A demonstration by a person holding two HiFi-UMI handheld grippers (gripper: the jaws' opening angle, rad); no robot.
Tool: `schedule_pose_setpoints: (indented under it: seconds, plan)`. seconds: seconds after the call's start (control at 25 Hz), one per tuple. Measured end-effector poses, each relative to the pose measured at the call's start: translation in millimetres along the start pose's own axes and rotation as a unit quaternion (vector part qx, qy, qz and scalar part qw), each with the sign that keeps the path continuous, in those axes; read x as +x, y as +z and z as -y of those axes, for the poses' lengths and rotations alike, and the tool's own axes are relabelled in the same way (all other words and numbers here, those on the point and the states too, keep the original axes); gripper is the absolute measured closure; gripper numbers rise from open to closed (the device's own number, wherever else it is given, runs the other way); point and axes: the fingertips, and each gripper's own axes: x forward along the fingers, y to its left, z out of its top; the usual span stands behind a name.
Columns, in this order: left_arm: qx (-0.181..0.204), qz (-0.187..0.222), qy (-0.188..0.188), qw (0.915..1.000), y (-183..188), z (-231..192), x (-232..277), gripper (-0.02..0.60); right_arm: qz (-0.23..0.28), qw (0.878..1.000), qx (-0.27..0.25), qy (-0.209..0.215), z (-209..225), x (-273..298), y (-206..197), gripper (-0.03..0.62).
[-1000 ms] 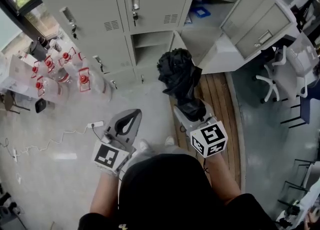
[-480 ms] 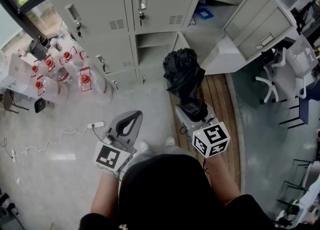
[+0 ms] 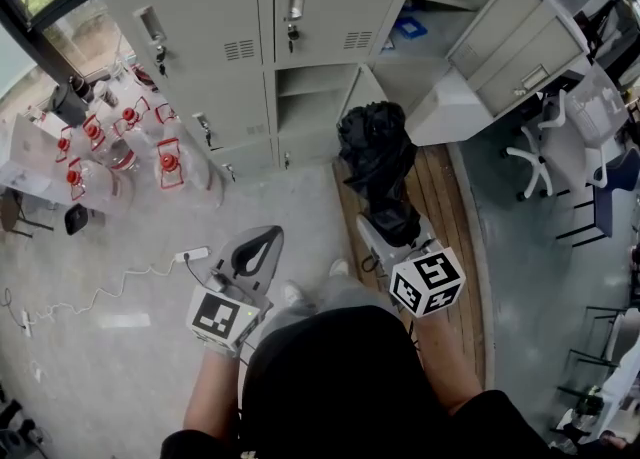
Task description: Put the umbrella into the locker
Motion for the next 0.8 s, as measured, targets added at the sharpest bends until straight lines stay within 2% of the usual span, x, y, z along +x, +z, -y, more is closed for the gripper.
schedule_pose_setpoints:
  seconds: [0.48,0.68,0.8]
  plan:
    - [0.003,-0.026,0.024,0.9994,1,-24,56,0.572,-0.014,1.000,0.001,0.022,49,44,2,0.375]
    - [0.016,-0.034,0.045,0.9983,5,-36,94,0.572,-0.014,0.999,0.004,0.046,81,65,9,0.375]
    - [0.040,-0.030,0.051,0.9974,6,-40,115,0.572,-0.014,0.998,0.011,0.064,99,76,12,0.375]
